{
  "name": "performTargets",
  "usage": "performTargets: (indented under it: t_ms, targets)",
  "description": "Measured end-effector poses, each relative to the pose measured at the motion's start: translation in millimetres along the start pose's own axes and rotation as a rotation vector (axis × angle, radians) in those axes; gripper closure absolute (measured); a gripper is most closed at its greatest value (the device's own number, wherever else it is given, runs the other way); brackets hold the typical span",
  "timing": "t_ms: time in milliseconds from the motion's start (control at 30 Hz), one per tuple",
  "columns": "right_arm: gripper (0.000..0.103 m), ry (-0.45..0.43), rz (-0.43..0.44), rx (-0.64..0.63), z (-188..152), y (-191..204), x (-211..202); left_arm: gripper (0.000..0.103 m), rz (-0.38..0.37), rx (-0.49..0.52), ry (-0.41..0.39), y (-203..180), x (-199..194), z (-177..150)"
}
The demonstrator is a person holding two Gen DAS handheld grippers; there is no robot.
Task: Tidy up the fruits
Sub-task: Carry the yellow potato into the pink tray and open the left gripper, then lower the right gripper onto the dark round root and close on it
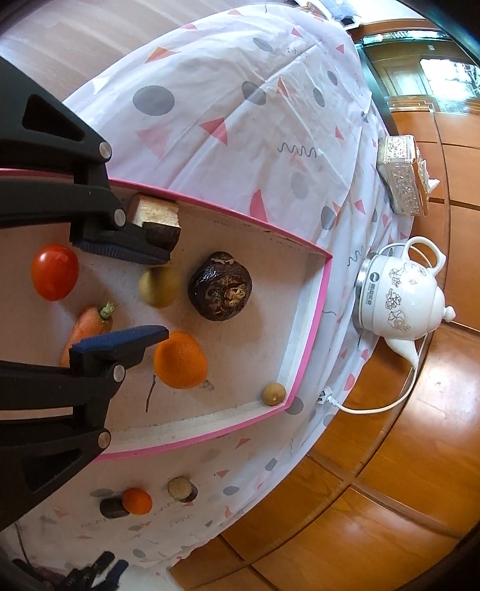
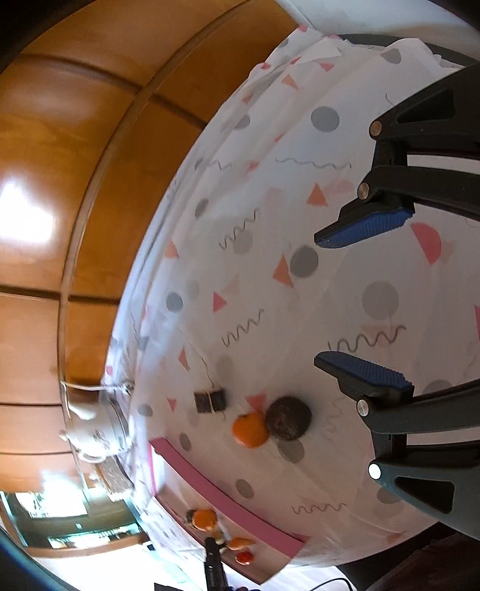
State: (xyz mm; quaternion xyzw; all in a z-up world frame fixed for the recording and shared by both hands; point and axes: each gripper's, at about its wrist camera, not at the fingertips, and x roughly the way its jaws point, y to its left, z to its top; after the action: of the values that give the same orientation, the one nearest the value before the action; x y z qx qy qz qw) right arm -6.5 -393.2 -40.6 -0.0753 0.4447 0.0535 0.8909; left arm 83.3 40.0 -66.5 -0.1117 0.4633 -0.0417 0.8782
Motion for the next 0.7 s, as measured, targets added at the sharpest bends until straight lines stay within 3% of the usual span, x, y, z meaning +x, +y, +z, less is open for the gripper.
performTargets:
  t_ms: [100,500,700]
  targets:
    - [0.044,0.02,0.022,-0.023,-0.7,7.6,3.2,0.062,0.011,0.021,-0.017,-4.2,-7.8,-2.5]
    - [0.044,0.063,0.123,-0.107,7.4,46.6,15.2,0.059,0.023,0.022,-0.042,3.9,-34.9,-11.5]
    - [0.044,0.09,0.148,-0.126,15.5,63.0,25.6,0.052,0.025,0.0,-0.04,13.1,-42.6,-17.4]
